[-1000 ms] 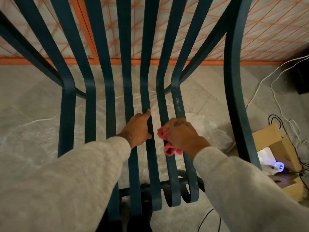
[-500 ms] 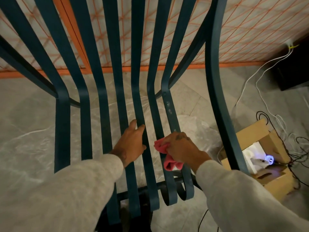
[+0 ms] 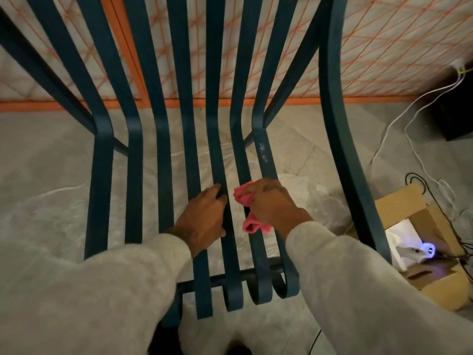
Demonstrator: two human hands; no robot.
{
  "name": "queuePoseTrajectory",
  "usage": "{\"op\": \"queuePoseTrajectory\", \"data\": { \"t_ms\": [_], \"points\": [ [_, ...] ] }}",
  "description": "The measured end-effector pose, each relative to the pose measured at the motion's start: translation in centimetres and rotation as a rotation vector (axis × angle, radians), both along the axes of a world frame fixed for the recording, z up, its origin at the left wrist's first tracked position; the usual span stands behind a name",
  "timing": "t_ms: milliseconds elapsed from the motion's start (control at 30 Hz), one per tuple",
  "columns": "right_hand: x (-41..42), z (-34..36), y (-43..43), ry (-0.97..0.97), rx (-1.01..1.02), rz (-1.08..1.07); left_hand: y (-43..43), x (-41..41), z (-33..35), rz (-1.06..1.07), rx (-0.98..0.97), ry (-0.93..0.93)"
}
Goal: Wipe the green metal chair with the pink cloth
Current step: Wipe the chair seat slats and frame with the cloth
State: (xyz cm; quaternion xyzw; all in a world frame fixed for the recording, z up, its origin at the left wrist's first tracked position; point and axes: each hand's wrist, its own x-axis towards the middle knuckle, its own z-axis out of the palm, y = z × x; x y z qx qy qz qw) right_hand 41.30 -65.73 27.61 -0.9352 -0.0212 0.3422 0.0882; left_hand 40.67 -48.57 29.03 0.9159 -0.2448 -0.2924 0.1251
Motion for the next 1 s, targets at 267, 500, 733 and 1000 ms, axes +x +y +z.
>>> {"op": "queuePoseTrajectory", "data": {
  "t_ms": [267,500,733,1000],
  "points": [
    [-9.8,1.0,-0.1,0.09,-0.013,0.123,-0.5,-7.3,0.8,0.072,0.013,-0.07],
    [-8.3,3.1,-1.1,0.005,0.136,-0.098,-0.2,-8.6,0.6,0.094,0.041,-0.011],
    [-8.4,2.1,0.4,-0.089,0.2,-0.21,-0.3,-8.2,0.3,0.122,0.005,0.005],
    [-10.6,2.2,-0.1,0.064,0.224,-0.401,-0.3,-8.5,0.4,0.129,-0.014,0.024]
  ]
}}
